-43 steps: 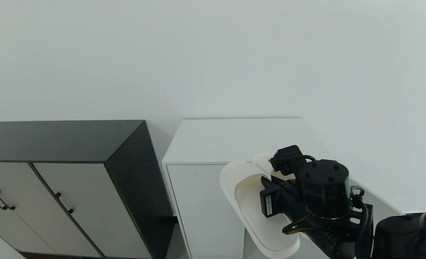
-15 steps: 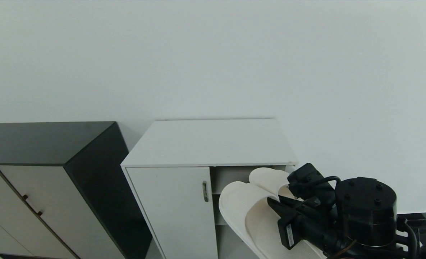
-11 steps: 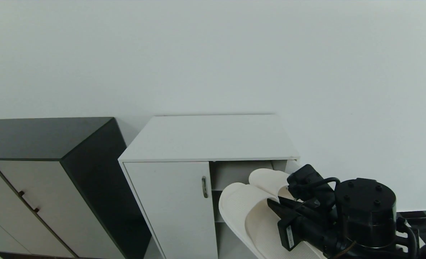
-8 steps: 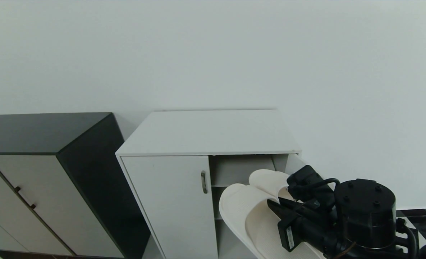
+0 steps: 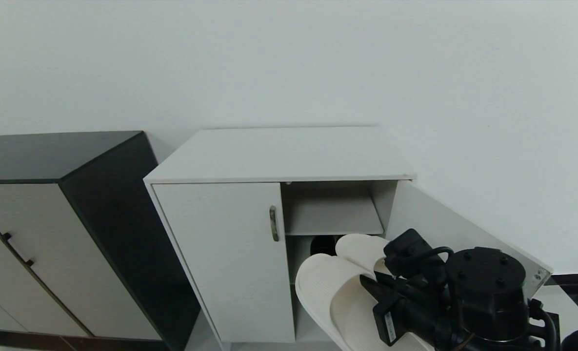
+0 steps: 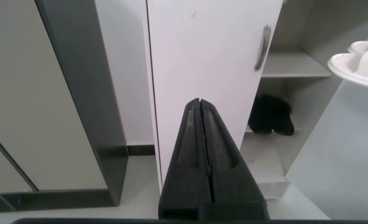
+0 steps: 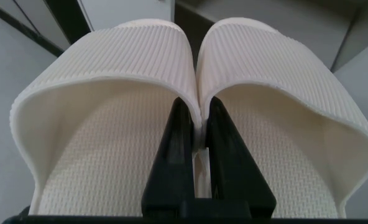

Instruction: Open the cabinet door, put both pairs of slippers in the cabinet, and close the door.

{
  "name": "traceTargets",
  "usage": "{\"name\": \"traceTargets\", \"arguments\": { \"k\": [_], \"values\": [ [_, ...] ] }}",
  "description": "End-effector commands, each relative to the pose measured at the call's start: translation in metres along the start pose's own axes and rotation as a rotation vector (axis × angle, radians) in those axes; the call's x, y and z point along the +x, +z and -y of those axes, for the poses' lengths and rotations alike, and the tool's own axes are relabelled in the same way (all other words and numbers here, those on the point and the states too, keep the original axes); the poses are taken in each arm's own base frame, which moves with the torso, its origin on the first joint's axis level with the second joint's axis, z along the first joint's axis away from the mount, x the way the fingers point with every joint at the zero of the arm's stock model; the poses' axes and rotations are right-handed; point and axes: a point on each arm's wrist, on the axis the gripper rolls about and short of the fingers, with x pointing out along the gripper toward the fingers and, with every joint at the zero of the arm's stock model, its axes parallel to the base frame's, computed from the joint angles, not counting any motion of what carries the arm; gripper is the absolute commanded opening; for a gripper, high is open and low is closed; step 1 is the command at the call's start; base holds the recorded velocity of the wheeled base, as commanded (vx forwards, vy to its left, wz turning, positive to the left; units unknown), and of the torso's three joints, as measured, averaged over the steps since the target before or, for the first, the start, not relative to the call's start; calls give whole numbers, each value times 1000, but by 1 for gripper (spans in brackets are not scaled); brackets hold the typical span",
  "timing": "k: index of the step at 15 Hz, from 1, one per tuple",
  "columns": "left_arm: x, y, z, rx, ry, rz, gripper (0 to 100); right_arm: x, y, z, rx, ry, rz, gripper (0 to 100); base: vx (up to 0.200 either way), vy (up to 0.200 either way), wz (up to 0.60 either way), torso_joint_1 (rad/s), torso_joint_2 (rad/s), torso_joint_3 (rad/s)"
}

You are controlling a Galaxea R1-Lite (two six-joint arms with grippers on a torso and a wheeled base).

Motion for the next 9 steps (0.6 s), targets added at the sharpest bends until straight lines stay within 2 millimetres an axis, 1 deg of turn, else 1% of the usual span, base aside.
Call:
{"name": "traceTargets", "arguments": {
  "k": [1,5,9],
  "values": [
    [0,0,0,-1,-1,0,0,2,-2,-1,-3,1,-9,0,0,0,0,-193,505,320],
    [0,0,0,-1,0,0,0,3,-4,-1,-6,1,-16,0,0,0,0,-185,499,317],
    [0,0,0,-1,0,0,0,3,-4,-1,-6,1,-16,0,0,0,0,-155,485,322]
  ]
}}
